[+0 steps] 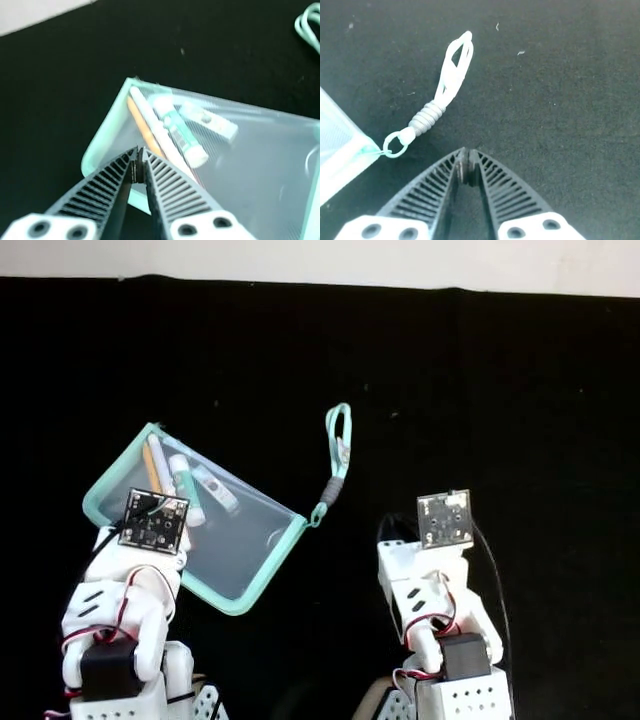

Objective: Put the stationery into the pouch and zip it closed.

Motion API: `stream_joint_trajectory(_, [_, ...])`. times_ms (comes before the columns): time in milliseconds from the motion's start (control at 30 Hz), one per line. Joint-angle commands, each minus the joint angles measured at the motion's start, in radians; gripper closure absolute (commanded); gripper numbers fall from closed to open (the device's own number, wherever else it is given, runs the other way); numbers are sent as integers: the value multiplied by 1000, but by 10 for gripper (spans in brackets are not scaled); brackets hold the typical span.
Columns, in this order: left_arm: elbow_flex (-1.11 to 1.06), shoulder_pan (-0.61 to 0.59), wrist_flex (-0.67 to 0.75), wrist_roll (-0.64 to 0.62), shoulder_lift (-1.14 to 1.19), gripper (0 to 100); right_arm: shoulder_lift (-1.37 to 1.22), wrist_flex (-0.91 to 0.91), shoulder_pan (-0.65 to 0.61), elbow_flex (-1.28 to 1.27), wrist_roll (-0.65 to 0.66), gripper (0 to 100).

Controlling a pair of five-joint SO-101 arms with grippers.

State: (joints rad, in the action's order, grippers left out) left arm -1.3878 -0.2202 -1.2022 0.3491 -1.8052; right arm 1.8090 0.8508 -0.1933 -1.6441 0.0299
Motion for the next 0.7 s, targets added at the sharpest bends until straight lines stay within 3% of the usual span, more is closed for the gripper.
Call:
stream_joint_trajectory(0, [-41, -10, 25, -9, -8, 993, 7, -18, 5, -27, 6, 989])
stream_joint_trajectory(300, [-240, -10, 32, -25, -8, 993, 7, -18, 5, -153, 6, 989])
stream_joint_trajectory(500, [-272, -10, 26, -288, -8, 993, -4, -2, 5, -156, 5, 989])
stream_joint_trajectory(667, [-309, -12, 25, -408, -4, 993, 7, 153, 4, -156, 5, 989])
